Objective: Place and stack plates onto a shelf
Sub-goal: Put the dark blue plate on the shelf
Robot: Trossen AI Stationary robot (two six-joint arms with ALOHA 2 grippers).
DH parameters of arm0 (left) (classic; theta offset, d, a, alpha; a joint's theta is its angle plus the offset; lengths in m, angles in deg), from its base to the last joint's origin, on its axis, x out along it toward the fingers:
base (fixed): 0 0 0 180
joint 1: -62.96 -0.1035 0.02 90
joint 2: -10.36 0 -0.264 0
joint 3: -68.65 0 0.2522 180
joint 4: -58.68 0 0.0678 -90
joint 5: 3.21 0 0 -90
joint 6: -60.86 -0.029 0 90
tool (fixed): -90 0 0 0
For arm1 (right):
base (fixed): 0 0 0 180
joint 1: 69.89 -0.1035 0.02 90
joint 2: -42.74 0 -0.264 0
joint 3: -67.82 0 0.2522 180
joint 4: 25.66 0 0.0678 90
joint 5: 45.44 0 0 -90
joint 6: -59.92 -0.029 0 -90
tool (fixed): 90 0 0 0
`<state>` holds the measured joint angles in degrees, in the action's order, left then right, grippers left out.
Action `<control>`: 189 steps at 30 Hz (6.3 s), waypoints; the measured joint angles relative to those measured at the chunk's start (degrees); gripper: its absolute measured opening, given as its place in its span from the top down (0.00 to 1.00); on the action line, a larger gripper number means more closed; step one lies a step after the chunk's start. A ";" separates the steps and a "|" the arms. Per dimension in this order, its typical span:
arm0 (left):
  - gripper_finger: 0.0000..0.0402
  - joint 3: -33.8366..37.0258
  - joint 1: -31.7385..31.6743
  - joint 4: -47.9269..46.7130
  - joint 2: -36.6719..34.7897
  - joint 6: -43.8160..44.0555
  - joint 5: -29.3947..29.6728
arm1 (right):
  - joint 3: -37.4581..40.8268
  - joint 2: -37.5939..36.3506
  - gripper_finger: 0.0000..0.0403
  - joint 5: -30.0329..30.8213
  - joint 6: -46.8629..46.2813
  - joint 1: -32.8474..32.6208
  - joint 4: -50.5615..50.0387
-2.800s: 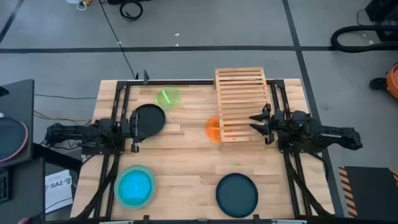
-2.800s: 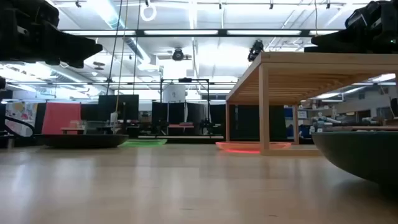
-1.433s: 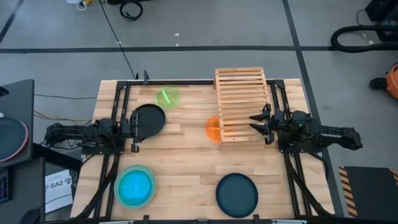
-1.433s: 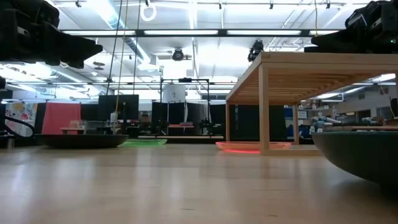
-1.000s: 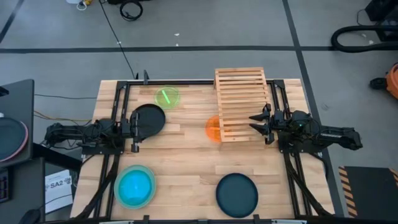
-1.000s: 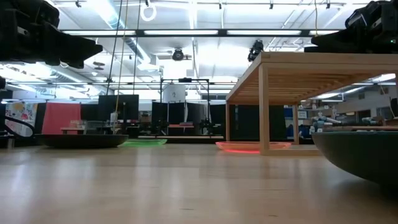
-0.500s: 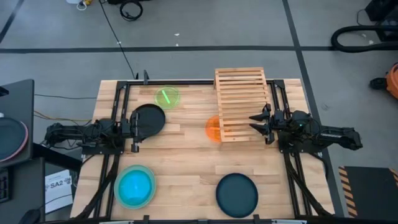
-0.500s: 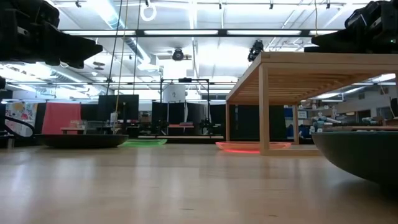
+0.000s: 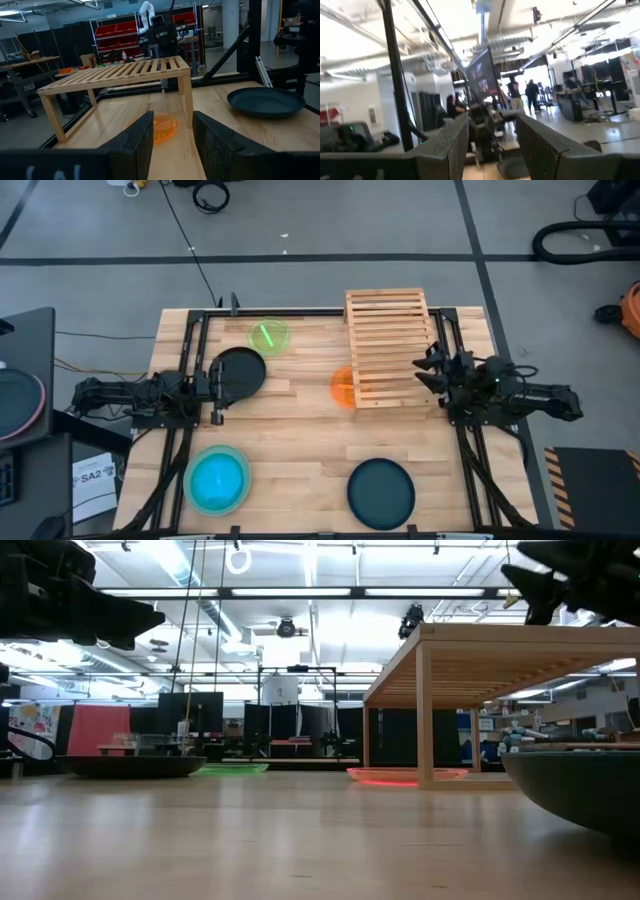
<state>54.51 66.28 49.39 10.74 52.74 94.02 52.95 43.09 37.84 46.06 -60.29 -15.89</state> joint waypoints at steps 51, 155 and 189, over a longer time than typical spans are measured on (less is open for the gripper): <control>0.65 0.02 0.02 -0.09 -0.02 0.00 0.02 | -66.58 69.17 0.58 10.66 -51.57 -48.43 -62.85; 0.65 0.00 0.02 -0.91 0.00 0.04 0.02 | -39.82 88.93 0.79 9.65 -83.91 -57.59 -44.32; 0.65 0.00 0.02 -1.05 -0.02 0.04 0.02 | -62.01 88.88 0.96 -5.58 -57.97 -44.64 -43.90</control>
<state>54.50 66.29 48.34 10.72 52.79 94.03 -9.06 131.97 32.26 -11.92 -104.93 -59.79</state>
